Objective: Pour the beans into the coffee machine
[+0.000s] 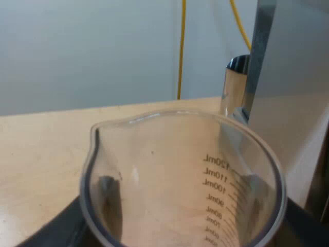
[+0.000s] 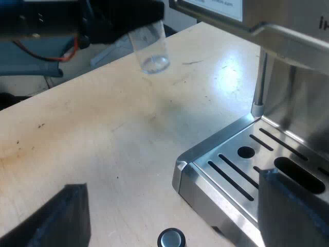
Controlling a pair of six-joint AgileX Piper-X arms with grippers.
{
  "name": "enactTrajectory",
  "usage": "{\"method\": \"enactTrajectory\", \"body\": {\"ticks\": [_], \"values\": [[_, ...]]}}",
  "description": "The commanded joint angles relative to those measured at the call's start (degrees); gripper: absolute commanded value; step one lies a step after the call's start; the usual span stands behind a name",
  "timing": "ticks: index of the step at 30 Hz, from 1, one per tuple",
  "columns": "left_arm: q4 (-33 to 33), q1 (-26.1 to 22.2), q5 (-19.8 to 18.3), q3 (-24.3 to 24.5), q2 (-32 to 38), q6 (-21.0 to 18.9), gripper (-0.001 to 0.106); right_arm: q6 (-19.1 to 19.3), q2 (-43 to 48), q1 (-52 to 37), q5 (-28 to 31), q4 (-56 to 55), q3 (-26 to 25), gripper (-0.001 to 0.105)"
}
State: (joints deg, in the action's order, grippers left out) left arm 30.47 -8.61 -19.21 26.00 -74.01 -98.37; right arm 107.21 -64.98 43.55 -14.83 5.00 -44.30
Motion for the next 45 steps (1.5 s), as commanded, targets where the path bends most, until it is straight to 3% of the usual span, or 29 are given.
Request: {"method": "enactTrajectory", "body": {"ticks": [1,16,18,25,45], "values": [[4.1,0.2,-2.2,0.0,-2.7,-0.6,0.039,0.5,0.0,0.1,-0.2,0.8,-0.2,0.069],[14.4,0.5,-5.2,0.0,-15.4,1.5,0.039,1.1,0.0,0.1,2.7,0.8,-0.2,0.069],[16.2,1.0,-5.2,0.0,-17.1,4.1,0.039,1.1,0.0,0.1,2.6,0.8,-0.2,0.069],[17.5,2.8,-5.5,0.2,-20.6,7.3,0.039,1.1,0.0,0.1,2.6,0.3,-0.2,0.069],[18.8,2.9,-5.5,0.2,-23.9,7.3,0.039,1.1,0.0,0.1,2.6,-0.9,-0.2,0.069]]}}
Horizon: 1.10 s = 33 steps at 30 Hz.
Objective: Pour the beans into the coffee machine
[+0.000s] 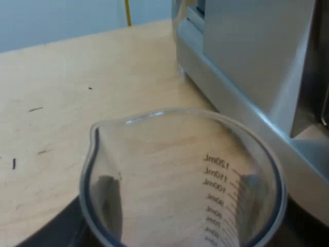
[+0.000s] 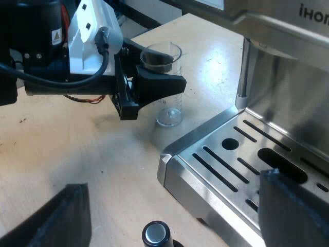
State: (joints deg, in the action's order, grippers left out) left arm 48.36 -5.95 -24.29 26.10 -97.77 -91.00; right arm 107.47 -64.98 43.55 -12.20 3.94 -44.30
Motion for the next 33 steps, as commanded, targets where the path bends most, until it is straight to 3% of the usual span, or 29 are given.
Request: {"method": "enactTrajectory", "body": {"ticks": [1,7,8,9,11,13,22,33], "values": [[0.9,0.2,-0.4,0.1,-0.1,0.0,0.039,0.8,0.0,0.1,0.0,0.2,-0.2,0.069],[0.9,0.2,-0.4,0.1,-0.1,0.0,0.041,0.8,0.0,0.1,0.0,0.2,-0.2,0.069],[0.9,0.2,-0.4,0.1,-0.1,0.0,0.047,0.8,0.0,0.1,0.0,0.2,-0.2,0.069],[0.9,0.2,-0.4,0.1,-0.1,0.0,0.047,0.8,0.0,0.1,0.0,0.2,-0.2,0.069],[0.6,0.2,-0.4,0.1,-0.1,-0.5,0.063,0.8,0.0,0.1,0.0,0.2,-0.2,0.069],[0.4,0.2,-0.4,0.2,-0.1,-0.5,0.069,0.8,0.0,0.1,0.0,0.2,-0.2,0.069],[-6.1,0.2,1.0,0.2,1.9,-1.8,0.070,0.8,0.0,0.1,0.0,0.2,-0.2,0.069],[-25.4,0.2,2.7,0.2,8.9,-1.8,0.070,0.7,0.0,0.1,0.9,0.2,-0.2,0.069]]}}
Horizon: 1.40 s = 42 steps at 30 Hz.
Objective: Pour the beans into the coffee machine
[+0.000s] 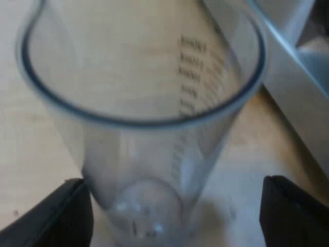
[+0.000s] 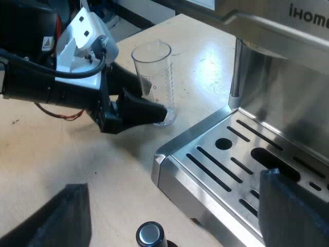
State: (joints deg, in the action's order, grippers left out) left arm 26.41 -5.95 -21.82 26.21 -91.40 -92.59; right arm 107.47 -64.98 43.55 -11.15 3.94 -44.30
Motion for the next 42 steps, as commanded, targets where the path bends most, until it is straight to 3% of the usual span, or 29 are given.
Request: {"method": "enactTrajectory", "body": {"ticks": [1,7,9,15,29,35,42], "values": [[-4.2,0.2,0.2,0.1,3.3,-0.2,0.070,0.6,0.0,0.1,-0.2,0.2,-0.2,0.069],[-14.9,0.2,0.6,0.1,10.9,0.1,0.070,-0.1,0.0,0.1,-0.2,0.2,-0.2,0.069],[-20.2,0.2,0.6,0.1,12.9,0.1,0.070,-2.4,0.0,0.1,-0.2,0.2,-0.2,0.069],[-27.5,0.2,0.6,0.1,17.6,0.1,0.070,-6.3,0.0,0.1,-0.6,0.2,-0.2,0.069],[-42.5,0.2,0.2,0.1,40.9,0.1,0.070,-7.5,5.3,0.1,0.2,-4.9,-0.2,0.069],[-45.9,0.5,0.2,0.2,50.5,-1.7,0.070,-7.5,11.7,0.1,4.5,-13.6,-0.5,0.069],[-45.9,3.7,0.0,4.1,54.8,-2.6,0.070,-7.2,16.6,-0.2,16.3,-24.4,-6.2,0.069]]}}
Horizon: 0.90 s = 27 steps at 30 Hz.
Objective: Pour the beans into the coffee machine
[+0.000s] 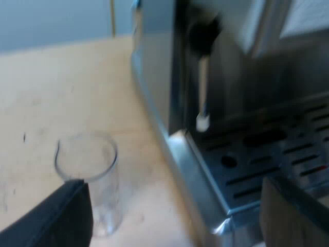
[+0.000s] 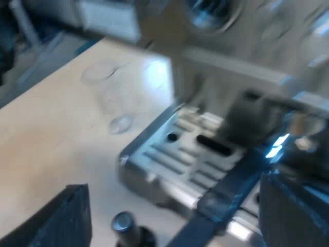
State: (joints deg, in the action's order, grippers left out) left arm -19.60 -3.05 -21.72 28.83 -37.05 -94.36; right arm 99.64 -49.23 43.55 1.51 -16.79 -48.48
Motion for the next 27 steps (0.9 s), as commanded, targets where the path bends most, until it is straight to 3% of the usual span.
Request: {"method": "enactTrajectory", "body": {"ticks": [1,10,16,21,23,27], "values": [[0.1,1.1,-0.1,2.3,0.4,-0.8,0.070,0.8,0.9,-0.4,4.1,-5.3,-3.3,0.069],[0.2,1.2,0.0,6.8,-0.2,-1.1,0.070,-0.8,0.9,-10.6,0.8,-12.7,-8.9,0.069],[0.2,1.2,0.1,7.2,-0.2,-4.0,0.070,-0.4,0.9,-20.4,-2.7,-15.2,-9.5,0.069],[0.2,1.2,0.1,7.5,-0.1,-4.0,0.070,-0.4,1.0,-22.3,-2.6,-16.4,-9.5,0.069],[0.2,1.2,0.1,8.2,-0.1,-4.0,0.070,2.7,3.8,-28.9,-2.6,-21.5,-9.5,0.069],[0.2,1.2,0.1,9.4,-0.1,-4.2,0.070,4.3,6.6,-33.4,-2.6,-23.1,-9.5,0.069]]}}
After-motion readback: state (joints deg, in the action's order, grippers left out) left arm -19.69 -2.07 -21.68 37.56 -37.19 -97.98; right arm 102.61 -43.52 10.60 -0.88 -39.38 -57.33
